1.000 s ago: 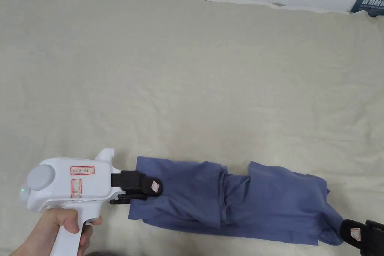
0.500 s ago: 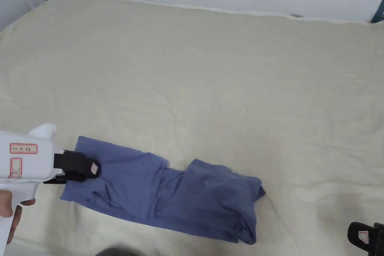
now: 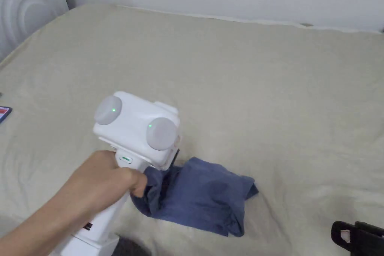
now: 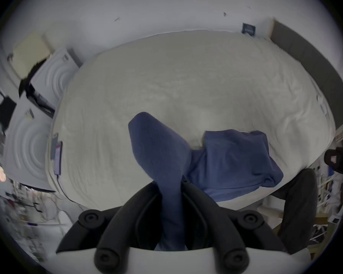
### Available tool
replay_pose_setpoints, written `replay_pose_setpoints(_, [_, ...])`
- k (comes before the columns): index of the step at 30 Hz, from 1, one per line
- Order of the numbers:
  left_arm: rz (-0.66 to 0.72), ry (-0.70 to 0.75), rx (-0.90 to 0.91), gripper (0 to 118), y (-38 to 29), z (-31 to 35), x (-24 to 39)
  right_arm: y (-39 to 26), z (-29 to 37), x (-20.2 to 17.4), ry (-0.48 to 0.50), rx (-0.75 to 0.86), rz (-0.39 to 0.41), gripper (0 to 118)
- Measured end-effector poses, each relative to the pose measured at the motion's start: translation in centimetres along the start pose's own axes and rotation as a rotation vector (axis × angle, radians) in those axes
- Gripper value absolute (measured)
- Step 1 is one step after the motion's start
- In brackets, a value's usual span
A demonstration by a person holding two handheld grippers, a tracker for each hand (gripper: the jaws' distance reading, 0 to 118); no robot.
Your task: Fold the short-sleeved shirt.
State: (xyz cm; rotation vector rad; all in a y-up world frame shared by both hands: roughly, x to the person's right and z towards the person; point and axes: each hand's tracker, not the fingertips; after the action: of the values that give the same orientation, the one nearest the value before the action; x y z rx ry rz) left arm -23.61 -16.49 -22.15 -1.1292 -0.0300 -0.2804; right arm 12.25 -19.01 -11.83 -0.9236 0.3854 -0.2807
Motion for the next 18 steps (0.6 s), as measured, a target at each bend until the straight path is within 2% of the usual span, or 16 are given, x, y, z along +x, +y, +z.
replay_pose_setpoints(3, [-0.122,0.059,0.019,8,0.5,-0.9,5.7,0.4,-0.1,-0.3,0.035,0.000,0.022,0])
replay_pose_setpoints(4, [-0.157,0.083,0.011,19,0.6,-1.5,7.6,0.5,-0.1,-0.2,0.045,0.000,0.024,0])
replay_pose_setpoints(5, [-0.179,0.188,-0.041,57,0.5,-2.2,9.5,0.7,-0.1,-0.3,0.049,-0.001,0.024,0])
replay_pose_setpoints(6, [-0.213,0.186,-0.003,118,0.6,-3.2,11.7,0.7,-0.1,-0.4,0.051,0.000,0.026,0])
replay_pose_setpoints(7, [-0.238,0.157,-0.009,110,0.6,-4.3,14.3,0.7,-0.1,-0.3,0.050,0.006,0.026,0])
replay_pose_setpoints(8, [-0.327,0.056,0.091,103,0.9,-4.0,16.6,0.7,0.2,-0.1,0.048,0.008,0.023,0])
replay_pose_setpoints(9, [-0.316,-0.001,0.036,104,1.2,-3.7,17.7,0.6,0.6,0.0,0.047,0.014,0.017,0])
replay_pose_setpoints(11, [-0.204,-0.163,-0.015,103,0.9,-3.0,19.4,0.4,1.4,0.5,0.040,0.027,-0.008,0])
replay_pose_setpoints(14, [-0.165,-0.239,0.018,103,0.9,-0.7,16.8,0.2,2.1,1.5,0.005,0.035,-0.033,0])
replay_pose_setpoints(16, [-0.131,-0.158,0.089,101,0.1,0.1,12.8,0.2,2.1,2.1,-0.006,0.036,-0.053,0])
replay_pose_setpoints(17, [-0.086,-0.104,0.130,92,-0.6,0.7,9.9,0.1,2.1,2.4,-0.004,0.039,-0.065,0])
replay_pose_setpoints(18, [-0.062,-0.035,0.151,33,-1.1,0.7,7.4,0.0,2.0,2.7,0.003,0.038,-0.082,0])
